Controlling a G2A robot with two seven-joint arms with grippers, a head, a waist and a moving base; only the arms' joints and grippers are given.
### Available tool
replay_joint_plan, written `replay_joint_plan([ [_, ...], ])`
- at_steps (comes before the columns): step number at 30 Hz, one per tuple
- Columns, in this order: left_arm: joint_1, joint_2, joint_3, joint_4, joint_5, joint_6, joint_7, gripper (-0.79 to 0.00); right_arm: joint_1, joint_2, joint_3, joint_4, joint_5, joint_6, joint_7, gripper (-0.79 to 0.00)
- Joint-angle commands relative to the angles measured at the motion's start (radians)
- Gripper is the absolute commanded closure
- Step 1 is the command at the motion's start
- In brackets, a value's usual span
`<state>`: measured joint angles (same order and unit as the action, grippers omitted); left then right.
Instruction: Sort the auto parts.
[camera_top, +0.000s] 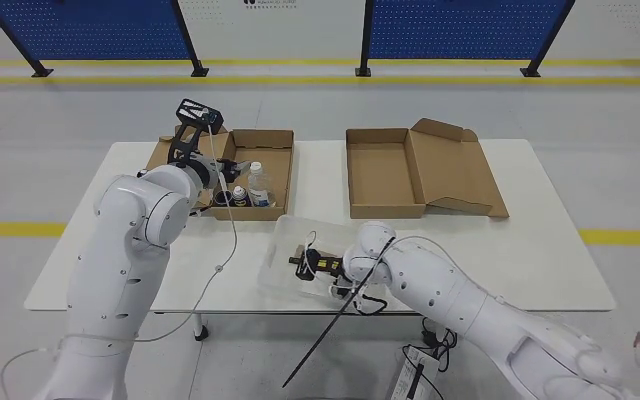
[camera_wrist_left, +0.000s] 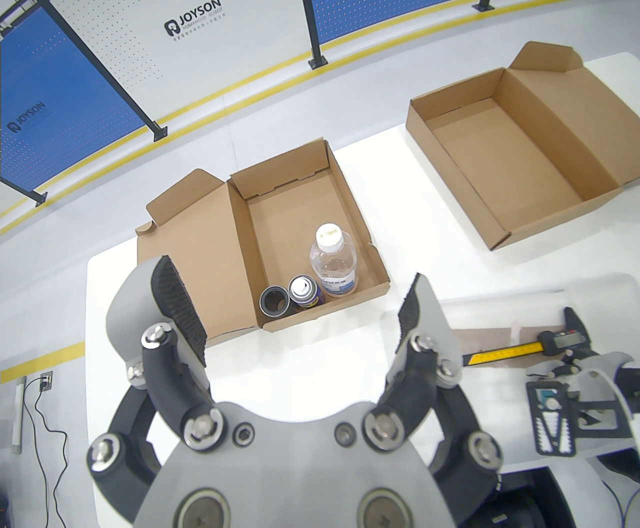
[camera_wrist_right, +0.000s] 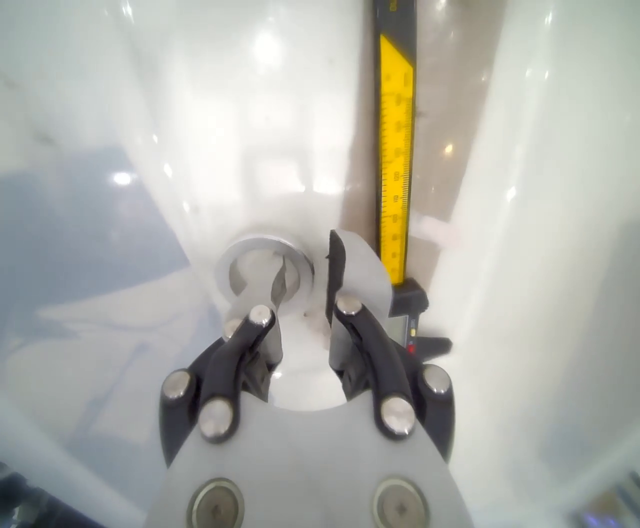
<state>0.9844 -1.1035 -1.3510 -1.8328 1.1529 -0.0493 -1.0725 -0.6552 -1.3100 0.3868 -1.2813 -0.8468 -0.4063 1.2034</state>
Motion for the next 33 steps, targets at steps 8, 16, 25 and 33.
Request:
replay_joint_plan([
  [8,0.0,0.0,0.0,0.0,0.0,0.0,0.0,-0.785,0.002,-0.03,-0.019,0.045,-0.01,0.001,-0.009,-0.179],
  [16,0.0,0.0,0.0,0.0,0.0,0.0,0.0,-0.785,0.005,-0.048,-0.017,0.075,-0.01,0.005,-0.019,0.0],
  [25,0.0,0.0,0.0,0.0,0.0,0.0,0.0,-0.785,0.001,-0.033,0.07,0.055,0.046,0.012,-0.072,0.0],
  [33,0.0,0.0,0.0,0.0,0.0,0.0,0.0,-0.785,-0.081,0.031,0.264,-0.047,0.2,-0.032,-0.185,0.0],
])
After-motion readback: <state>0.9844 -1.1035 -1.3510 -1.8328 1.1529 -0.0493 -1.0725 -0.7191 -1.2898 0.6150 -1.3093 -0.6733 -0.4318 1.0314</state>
